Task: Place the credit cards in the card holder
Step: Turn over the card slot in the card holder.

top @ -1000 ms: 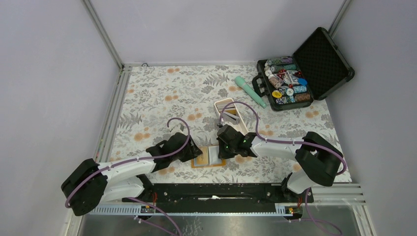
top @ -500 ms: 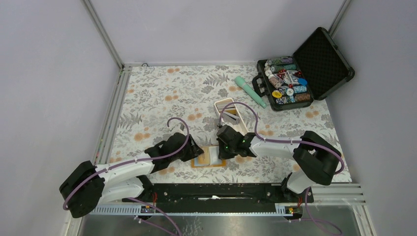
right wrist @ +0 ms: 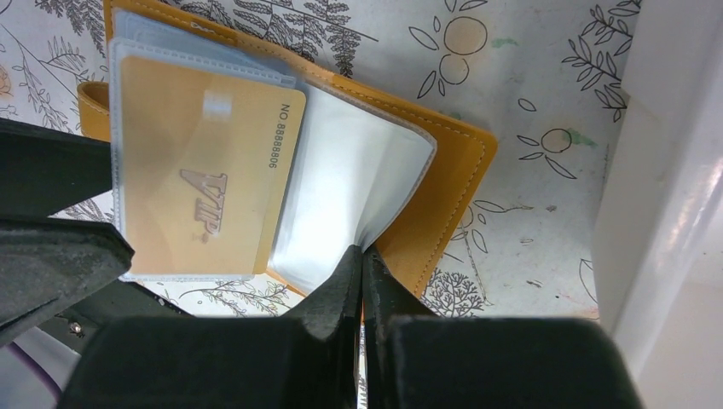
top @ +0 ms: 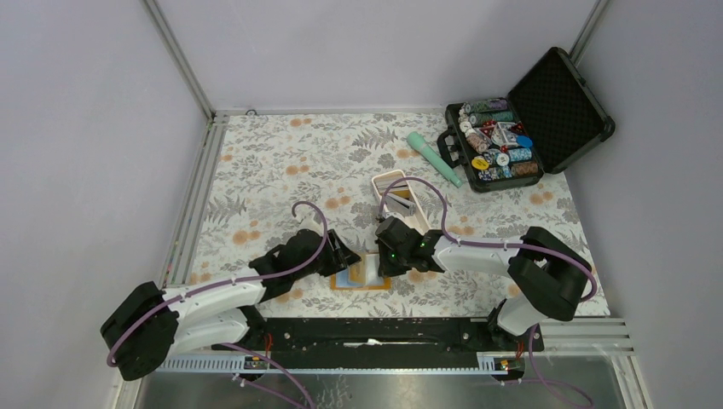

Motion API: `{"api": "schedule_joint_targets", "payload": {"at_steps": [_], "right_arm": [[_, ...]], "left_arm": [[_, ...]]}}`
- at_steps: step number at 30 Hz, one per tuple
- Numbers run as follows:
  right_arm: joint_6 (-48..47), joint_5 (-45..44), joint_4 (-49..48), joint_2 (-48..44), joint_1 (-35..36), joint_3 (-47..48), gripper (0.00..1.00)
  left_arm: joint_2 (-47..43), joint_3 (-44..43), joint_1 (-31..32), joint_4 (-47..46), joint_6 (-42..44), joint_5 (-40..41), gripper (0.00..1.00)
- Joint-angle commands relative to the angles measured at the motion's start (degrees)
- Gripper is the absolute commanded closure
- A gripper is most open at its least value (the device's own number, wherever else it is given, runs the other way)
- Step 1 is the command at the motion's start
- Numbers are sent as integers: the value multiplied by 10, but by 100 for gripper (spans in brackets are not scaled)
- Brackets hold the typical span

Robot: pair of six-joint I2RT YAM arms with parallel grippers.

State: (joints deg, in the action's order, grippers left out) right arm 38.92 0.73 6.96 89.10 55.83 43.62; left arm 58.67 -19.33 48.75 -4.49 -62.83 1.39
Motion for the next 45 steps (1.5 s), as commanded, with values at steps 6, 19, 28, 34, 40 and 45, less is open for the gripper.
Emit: {"api": "schedule_joint_targets", "payload": {"at_steps": [6,19,28,34,40,45], "right_arm": [[10,-28,-8,-39,4,2,90],[21,-70,25,-150,4,-22,54],[24,31,-92,-243,4,-100,49],[32,93,-221,-258,4,-153,49],[52,99,-312,-256,4,-185,53],[58,108,-335,-233,4,-184,55]], "left_arm": [[11,4,3,-56,8,-30,56],[10,13,3,-62,5,-34,58],[11,12,3,-72,6,-37,62],[8,10,3,-70,6,-39,65],[3,7,3,-67,10,-38,66],[5,7,2,-66,14,-38,69]]}}
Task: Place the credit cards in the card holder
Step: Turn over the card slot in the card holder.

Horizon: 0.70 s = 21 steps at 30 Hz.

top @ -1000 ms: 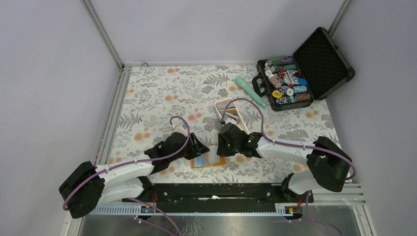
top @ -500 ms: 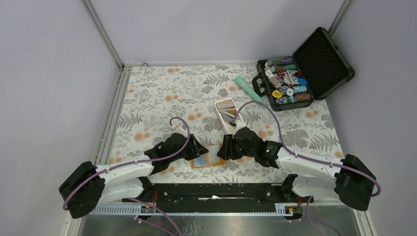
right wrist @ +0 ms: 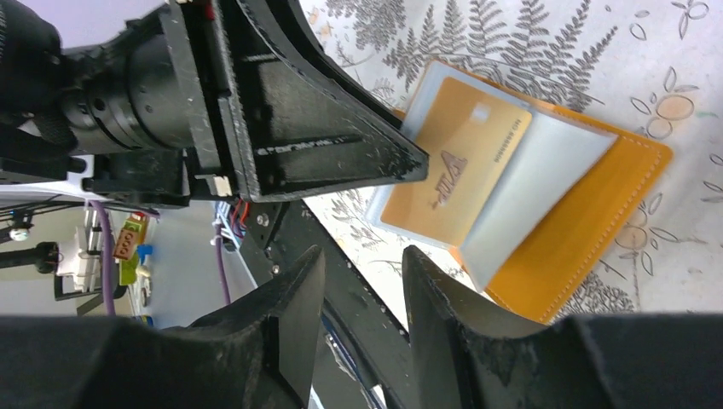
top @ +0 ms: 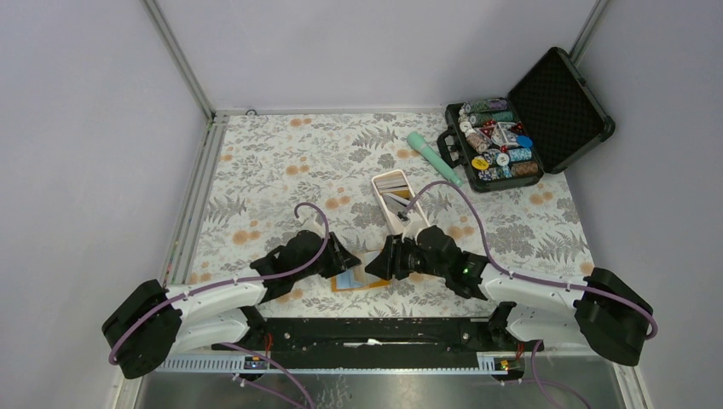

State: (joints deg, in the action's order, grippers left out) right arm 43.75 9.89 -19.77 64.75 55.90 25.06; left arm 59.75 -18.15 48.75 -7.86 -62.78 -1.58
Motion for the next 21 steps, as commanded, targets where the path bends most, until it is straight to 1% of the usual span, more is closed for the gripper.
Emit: {"api": "schedule_joint_targets", "payload": {"at_steps": [1,4,7,12,17,21], "right_arm": [[10,17,-70,16,3,2,55],[11,22,-79,29,4,5,55],[9,20,-80,39,4,8,56],[11,14,-86,55,4,3,56],[14,17,-99,74,4,-2,51],[13,12,-101,80,4,-7,50]], "left_arm": [[-7,-5,3,-33,15,-8,70],[-10,-3,3,-36,21,-8,72],[-13,-2,3,-39,24,-7,78],[-10,0,3,-44,25,-8,81],[-11,1,3,-53,28,-14,84],[-12,1,3,-55,32,-14,84]]}}
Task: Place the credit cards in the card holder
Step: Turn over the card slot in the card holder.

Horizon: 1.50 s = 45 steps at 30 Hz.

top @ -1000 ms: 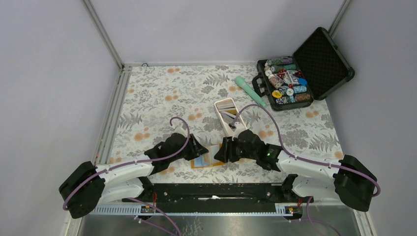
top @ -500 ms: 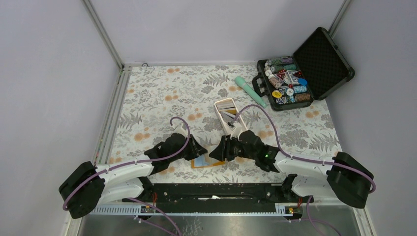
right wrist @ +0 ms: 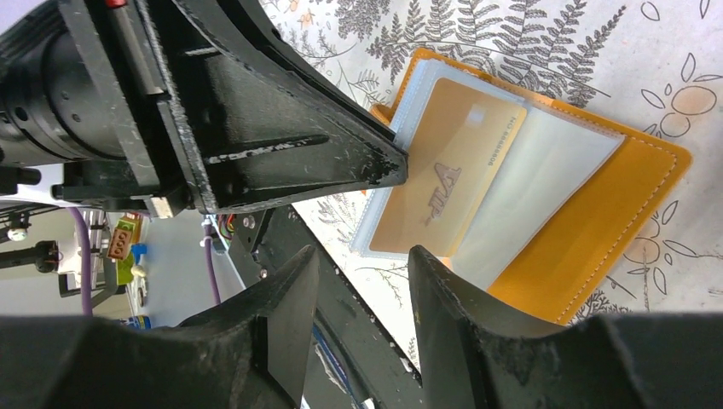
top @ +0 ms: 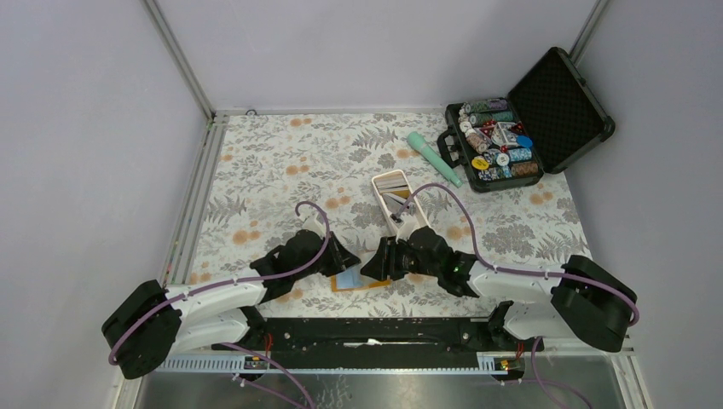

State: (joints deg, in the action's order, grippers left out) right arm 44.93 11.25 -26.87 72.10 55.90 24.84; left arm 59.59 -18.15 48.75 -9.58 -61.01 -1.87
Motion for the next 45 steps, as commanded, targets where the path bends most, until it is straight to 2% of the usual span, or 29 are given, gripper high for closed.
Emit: {"api": "schedule_joint_targets", "payload": {"at_steps": [1,23,38,45], "right_arm": [[1,-2,-29,8,4,-4,50],[19,-25,-36,25,4,-10,48],[25,-26,-38,48,4,-5,48],[36,-53,-22,53,4,-7,49]], "left_arm": [[-9,1,3,-38,14,-13,84],[33,11,3,-89,7,-32,99],[51,5,3,-108,11,-44,99],[49,6,3,-108,11,-43,98]]}}
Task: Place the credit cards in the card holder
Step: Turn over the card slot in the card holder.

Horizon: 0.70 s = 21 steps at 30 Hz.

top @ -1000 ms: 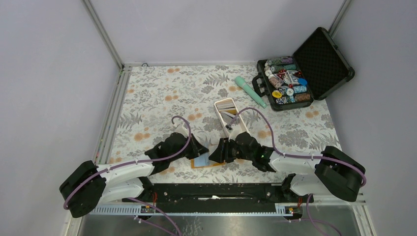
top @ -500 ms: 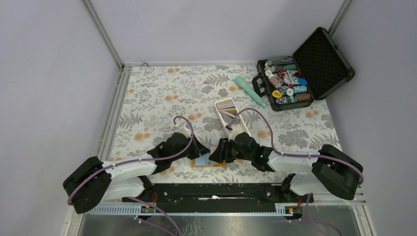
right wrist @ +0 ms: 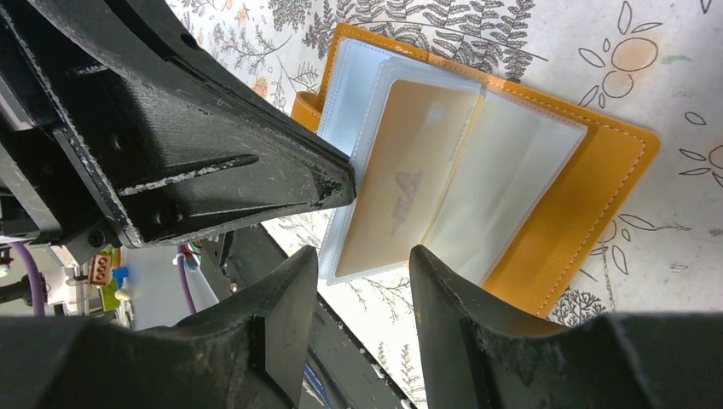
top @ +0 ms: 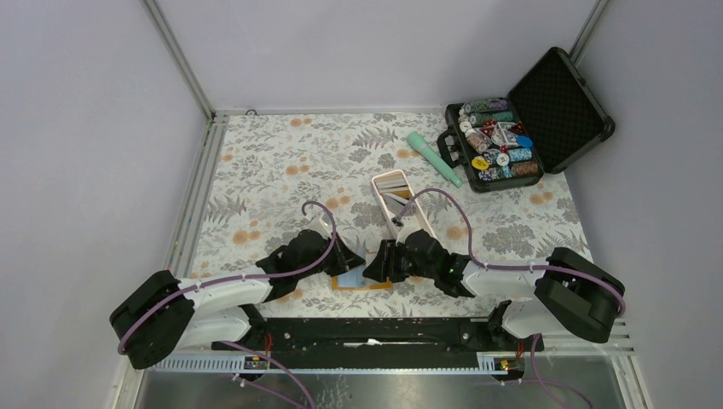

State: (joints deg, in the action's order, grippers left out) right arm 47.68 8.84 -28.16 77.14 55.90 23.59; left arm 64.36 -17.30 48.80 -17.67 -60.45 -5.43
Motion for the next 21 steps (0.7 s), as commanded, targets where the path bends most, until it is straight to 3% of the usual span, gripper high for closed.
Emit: {"api": "schedule_joint_targets", "payload": {"at_steps": [1,21], "right_arm": [[9,-31,-7,1,4,5,49],[9,-62,55,-55,3,5,50]], "left_arm": [[2,-2,3,-27,6,-8,98],[-5,-1,3,-27,11,-10,91]]}}
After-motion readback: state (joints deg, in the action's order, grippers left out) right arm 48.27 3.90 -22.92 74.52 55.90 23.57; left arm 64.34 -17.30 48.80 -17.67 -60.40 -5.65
